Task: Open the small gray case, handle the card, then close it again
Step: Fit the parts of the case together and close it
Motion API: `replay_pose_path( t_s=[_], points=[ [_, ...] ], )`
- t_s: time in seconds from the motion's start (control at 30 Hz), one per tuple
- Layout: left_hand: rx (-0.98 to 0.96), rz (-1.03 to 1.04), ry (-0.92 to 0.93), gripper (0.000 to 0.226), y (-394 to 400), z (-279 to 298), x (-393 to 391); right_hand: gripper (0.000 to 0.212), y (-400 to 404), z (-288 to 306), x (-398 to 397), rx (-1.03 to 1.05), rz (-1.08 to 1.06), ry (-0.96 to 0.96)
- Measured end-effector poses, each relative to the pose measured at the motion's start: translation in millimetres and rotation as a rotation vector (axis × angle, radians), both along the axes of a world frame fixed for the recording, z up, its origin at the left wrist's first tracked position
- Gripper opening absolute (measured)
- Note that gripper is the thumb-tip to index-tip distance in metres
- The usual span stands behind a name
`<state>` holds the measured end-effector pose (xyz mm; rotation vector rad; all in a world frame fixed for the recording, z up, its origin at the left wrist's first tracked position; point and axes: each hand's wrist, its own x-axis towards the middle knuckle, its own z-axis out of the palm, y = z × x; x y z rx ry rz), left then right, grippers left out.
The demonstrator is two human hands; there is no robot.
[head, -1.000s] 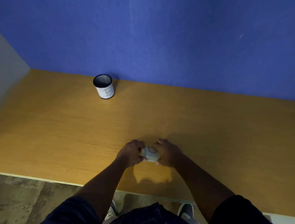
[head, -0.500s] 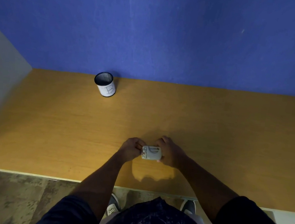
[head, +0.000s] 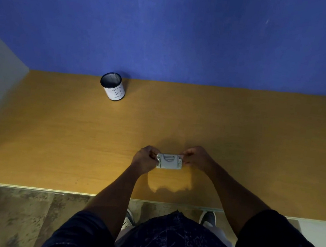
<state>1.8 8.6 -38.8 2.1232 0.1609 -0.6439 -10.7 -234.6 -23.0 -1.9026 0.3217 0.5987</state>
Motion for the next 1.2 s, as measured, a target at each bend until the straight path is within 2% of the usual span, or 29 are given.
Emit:
replay_pose_path(
  t_s=[0.13, 0.3, 0.43, 0.57, 0.67, 0.8, 0.93, 1.1, 1.2],
  points=[
    [-0.008, 0.005, -0.006, 0.034, -0.1, 1.2, -0.9, 0.023, 3.8, -0.4, 3.8, 0.023, -0.091, 0.024],
    [-0.084, 0.027, -0.048, 0.032, -0.2, 0.7, -5.0, 0.025, 11.8, 7.7, 8.8, -0.012, -0.082, 0.033],
    [-0.102, 0.011, -0.064, 0.038, -1.5, 5.5, -6.7, 0.016, 16.1, 9.4, 11.7, -0.028, -0.114, 0.042],
    [-0.115, 0.047, -0.008, 0.037, -2.2, 9.0, -5.7, 0.016, 17.9, 12.2, 10.8, 0.016, -0.207, 0.03],
    [-0.14, 0.101, 0.047, 0.036, 1.8, -2.5, -2.4, 0.019, 17.3, 16.8, 7.3, 0.126, -0.234, 0.036],
    [-0.172, 0.142, 0.066, 0.032, -0.9, 6.0, -2.5, 0.022, 12.9, 19.3, 0.2, 0.3, -0.19, 0.072],
    [-0.182, 0.16, 0.082, 0.028, -3.9, 18.6, -3.0, 0.016, 11.9, 20.4, -6.4, 0.331, -0.124, 0.044],
    [-0.198, 0.181, 0.094, 0.024, -3.5, 24.8, -1.9, 0.028, 16.7, 27.3, -8.9, 0.378, -0.043, 0.028],
    [-0.243, 0.223, 0.135, 0.026, -5.0, 32.6, -0.8, 0.027, 18.2, 32.1, -9.5, 0.361, -0.035, 0.005]
  ],
)
